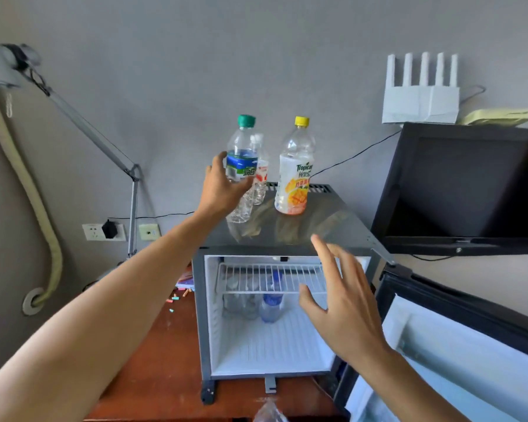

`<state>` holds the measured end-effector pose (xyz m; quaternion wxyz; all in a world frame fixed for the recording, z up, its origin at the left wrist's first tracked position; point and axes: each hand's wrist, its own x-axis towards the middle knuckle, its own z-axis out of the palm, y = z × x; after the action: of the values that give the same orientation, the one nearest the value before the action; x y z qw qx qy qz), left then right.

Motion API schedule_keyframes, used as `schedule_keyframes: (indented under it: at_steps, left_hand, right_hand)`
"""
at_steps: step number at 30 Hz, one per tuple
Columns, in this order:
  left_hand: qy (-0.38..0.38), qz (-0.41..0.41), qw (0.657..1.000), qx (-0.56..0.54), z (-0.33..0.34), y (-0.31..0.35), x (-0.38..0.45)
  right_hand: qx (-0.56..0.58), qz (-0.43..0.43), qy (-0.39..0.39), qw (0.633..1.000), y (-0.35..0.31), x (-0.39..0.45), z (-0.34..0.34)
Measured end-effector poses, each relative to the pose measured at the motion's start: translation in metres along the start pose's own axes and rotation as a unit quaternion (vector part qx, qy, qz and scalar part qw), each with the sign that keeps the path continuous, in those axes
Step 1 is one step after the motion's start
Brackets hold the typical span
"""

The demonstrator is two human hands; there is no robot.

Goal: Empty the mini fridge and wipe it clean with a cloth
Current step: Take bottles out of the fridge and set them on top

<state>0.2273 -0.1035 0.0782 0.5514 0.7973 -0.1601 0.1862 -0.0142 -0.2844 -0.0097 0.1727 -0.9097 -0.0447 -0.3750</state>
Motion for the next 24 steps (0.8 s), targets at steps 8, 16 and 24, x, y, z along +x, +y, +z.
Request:
schedule_keyframes:
  at_steps: [8, 16, 24]
  left_hand:
    - [0.015, -0.018, 1.000, -0.013, 0.013, -0.025, 0.038]
    - [0.035, -0.036, 0.998, 0.046, 0.003, -0.024, 0.054]
    - [0.018, -0.066, 0.998, 0.015, -0.011, -0.042, 0.066]
  right_hand:
    - [-0.006, 0.162, -0.313, 0.936, 0.007, -0.114, 0.071]
    - [-0.003, 0.220, -0.326, 0.920, 0.025, -0.111, 0.072]
    - [0.005, 0.240, -0.334, 0.911, 0.021, -0.115, 0.071]
